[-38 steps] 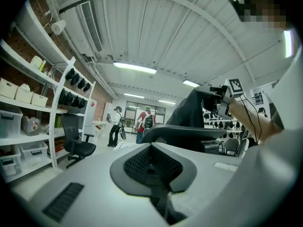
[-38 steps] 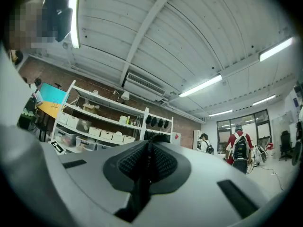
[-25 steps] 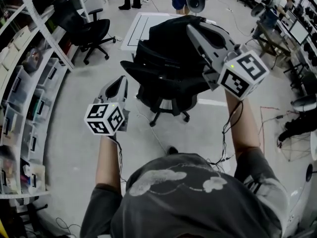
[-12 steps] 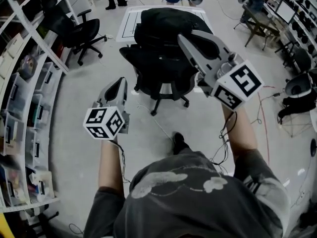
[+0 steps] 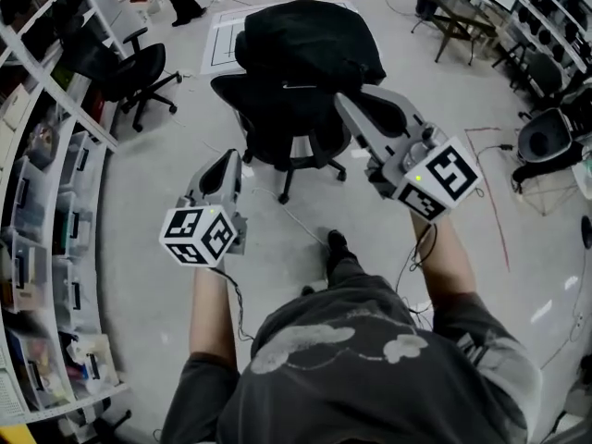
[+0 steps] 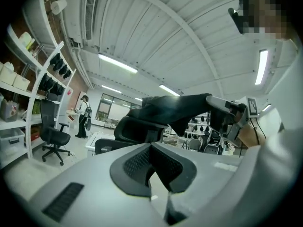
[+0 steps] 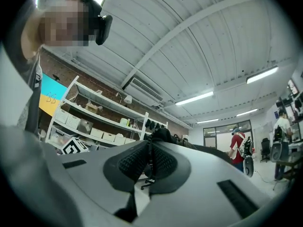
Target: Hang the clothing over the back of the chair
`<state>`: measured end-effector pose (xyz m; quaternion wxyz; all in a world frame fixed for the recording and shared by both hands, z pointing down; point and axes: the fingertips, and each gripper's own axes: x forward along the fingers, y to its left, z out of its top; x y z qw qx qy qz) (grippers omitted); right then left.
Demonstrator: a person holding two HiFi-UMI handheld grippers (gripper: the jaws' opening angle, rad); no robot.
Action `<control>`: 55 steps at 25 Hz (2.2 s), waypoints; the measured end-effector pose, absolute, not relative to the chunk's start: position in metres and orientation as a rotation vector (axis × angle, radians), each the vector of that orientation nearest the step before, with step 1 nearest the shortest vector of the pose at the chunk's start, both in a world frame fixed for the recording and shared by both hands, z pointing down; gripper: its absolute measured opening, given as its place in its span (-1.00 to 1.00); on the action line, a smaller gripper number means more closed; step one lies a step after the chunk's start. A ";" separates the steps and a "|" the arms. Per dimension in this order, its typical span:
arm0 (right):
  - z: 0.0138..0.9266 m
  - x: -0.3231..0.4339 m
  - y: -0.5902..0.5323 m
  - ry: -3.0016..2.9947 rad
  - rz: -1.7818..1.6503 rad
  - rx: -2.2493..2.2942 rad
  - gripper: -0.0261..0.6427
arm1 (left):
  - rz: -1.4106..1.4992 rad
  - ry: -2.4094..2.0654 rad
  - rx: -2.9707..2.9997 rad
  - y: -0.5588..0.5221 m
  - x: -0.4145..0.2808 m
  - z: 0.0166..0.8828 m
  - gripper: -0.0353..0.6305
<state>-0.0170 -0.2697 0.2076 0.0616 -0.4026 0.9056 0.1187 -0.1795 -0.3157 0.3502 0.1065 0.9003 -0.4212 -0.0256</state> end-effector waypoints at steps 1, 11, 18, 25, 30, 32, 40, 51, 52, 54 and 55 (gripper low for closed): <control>0.213 -0.016 -0.263 2.738 0.343 -1.214 -0.93 | -0.073 -1.226 2.654 -0.312 -0.178 0.352 -0.89; 0.305 -0.017 -0.210 2.978 0.319 -1.215 -0.93 | -0.071 -1.172 2.624 -0.301 -0.166 0.378 -0.89; 0.342 -0.015 -0.220 2.941 0.159 -1.158 -0.93 | -0.007 -1.154 2.563 -0.299 -0.153 0.406 -0.89; 0.354 0.006 -0.184 3.030 0.212 -1.216 -0.93 | 0.052 -1.164 2.516 -0.263 -0.117 0.425 -0.89; 0.363 0.020 -0.157 3.090 0.203 -1.173 -0.93 | 0.071 -1.173 2.505 -0.240 -0.093 0.427 -0.89; 0.369 0.029 -0.156 3.070 0.207 -1.258 -0.93 | 0.070 -1.179 2.488 -0.231 -0.089 0.429 -0.89; 0.380 0.062 -0.133 2.930 0.091 -1.401 -0.55 | 0.089 -1.205 2.477 -0.180 -0.073 0.431 -0.89; 0.403 0.107 -0.086 2.886 0.032 -1.447 -0.72 | 0.093 -1.221 2.469 -0.126 -0.052 0.435 -0.89; 0.405 0.113 -0.081 2.875 0.016 -1.471 -0.77 | 0.094 -1.219 2.474 -0.120 -0.049 0.434 -0.89; 0.411 0.124 -0.072 2.865 -0.032 -1.516 -0.90 | 0.093 -1.216 2.480 -0.108 -0.044 0.433 -0.89; 0.413 0.129 -0.066 2.865 -0.057 -1.532 -0.92 | 0.093 -1.214 2.481 -0.102 -0.042 0.434 -0.89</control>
